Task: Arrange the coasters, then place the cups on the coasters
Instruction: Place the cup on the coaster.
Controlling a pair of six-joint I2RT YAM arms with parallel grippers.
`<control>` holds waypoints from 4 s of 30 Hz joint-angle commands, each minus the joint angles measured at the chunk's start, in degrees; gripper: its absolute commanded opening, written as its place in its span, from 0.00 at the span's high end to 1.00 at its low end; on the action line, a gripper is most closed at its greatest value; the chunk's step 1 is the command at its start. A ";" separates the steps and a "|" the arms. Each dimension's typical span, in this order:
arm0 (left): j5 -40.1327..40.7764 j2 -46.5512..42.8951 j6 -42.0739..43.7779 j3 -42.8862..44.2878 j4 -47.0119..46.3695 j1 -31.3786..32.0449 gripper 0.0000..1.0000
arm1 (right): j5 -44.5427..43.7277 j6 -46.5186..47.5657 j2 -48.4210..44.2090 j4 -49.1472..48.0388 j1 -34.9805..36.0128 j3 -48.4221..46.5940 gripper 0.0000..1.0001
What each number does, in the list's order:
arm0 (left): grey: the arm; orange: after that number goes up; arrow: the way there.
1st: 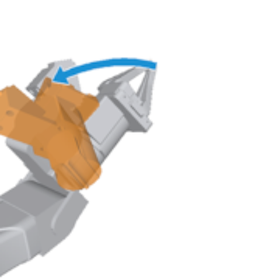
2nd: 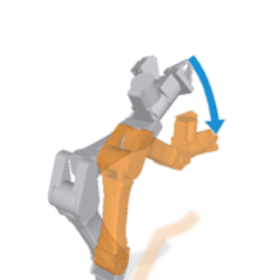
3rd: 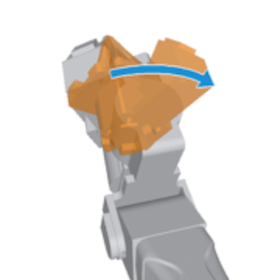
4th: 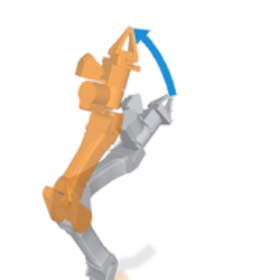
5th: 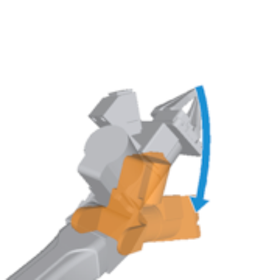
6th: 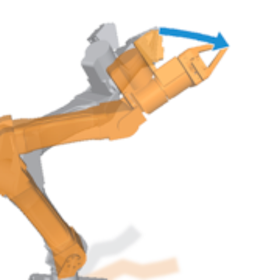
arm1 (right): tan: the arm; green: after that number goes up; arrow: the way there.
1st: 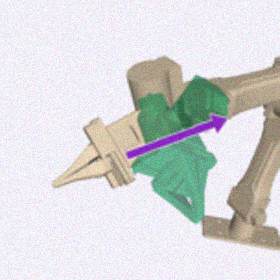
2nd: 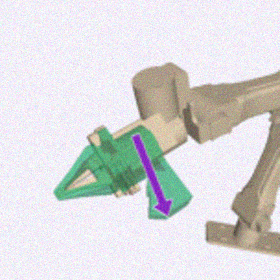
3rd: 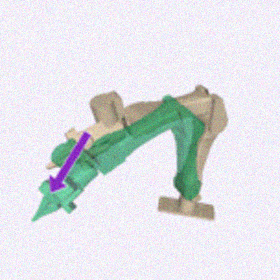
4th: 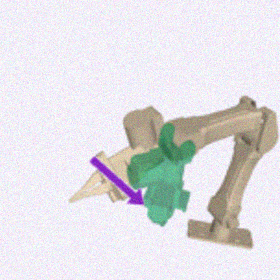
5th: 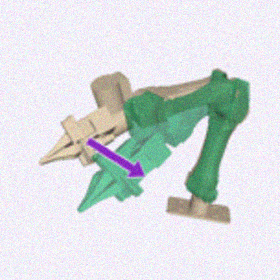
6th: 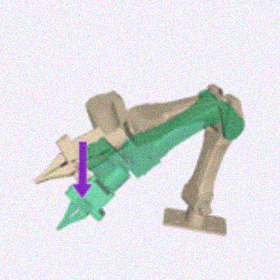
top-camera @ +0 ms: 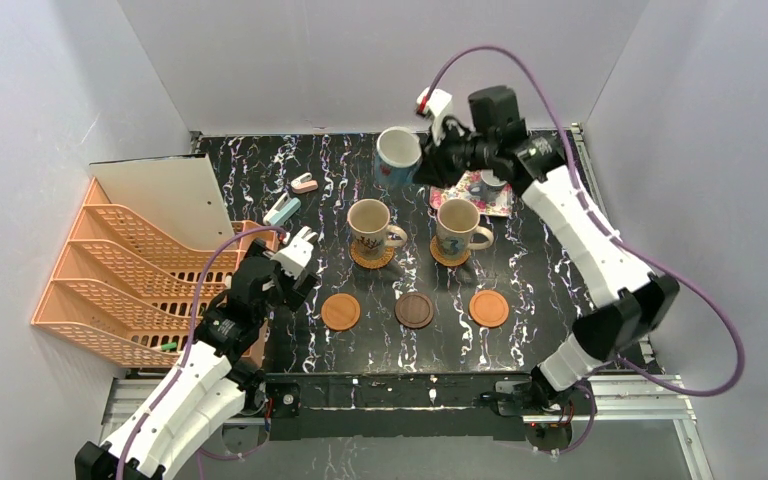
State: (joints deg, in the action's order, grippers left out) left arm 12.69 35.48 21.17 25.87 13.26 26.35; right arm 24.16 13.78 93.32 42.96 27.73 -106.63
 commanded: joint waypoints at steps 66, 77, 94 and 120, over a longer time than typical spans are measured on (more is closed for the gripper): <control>26.71 -18.35 -6.84 -8.20 -17.85 -1.04 0.02 | -11.15 4.79 -12.83 -45.60 35.41 47.34 0.99; 25.60 -18.90 -5.90 -9.21 -18.95 -1.04 0.02 | -11.36 2.85 -12.98 -46.79 35.87 47.74 0.99; 25.94 -17.25 -5.86 -9.50 -19.37 -1.04 0.02 | -13.85 -2.06 -8.27 -47.94 37.48 46.11 0.99; 25.34 -16.83 -4.82 -9.53 -18.62 -1.04 0.02 | -13.94 -1.38 -1.19 -39.11 37.28 40.14 0.99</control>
State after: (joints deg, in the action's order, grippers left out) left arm 37.67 18.15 16.10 16.51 -4.25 25.58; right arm 8.12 12.49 92.90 4.86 64.99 -61.84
